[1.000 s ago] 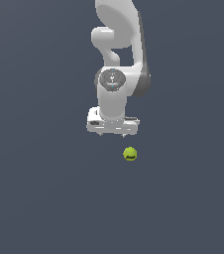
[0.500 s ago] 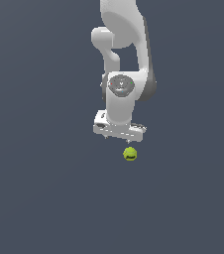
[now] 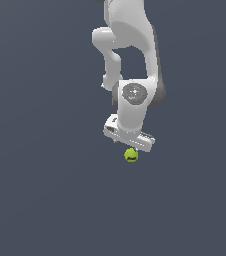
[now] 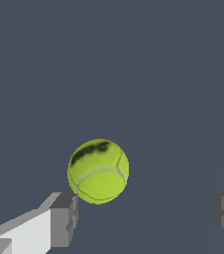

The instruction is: Pick up the object and move it to a goal position.

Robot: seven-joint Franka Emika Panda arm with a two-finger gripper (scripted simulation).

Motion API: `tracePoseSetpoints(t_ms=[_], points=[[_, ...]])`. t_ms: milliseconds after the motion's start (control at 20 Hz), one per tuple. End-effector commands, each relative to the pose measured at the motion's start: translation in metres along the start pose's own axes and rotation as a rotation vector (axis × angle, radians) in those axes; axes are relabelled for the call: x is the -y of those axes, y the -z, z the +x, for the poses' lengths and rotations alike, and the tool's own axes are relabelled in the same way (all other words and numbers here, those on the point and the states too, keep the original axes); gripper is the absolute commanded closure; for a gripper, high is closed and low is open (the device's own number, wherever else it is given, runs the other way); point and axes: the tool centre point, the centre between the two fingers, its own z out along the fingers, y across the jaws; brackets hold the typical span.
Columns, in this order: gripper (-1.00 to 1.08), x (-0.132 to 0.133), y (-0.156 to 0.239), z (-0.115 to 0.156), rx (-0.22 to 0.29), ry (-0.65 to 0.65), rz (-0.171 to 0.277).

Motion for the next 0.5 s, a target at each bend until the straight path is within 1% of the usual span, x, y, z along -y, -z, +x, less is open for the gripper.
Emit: tracePoseSetpoints(t_ms=[0, 450], points=[[-0.92, 0.009, -0.004, 0.000, -0.007, -0.051, 0.004], [-0.92, 0.029, -0.014, -0.002, -0.022, -0.165, 0.013]])
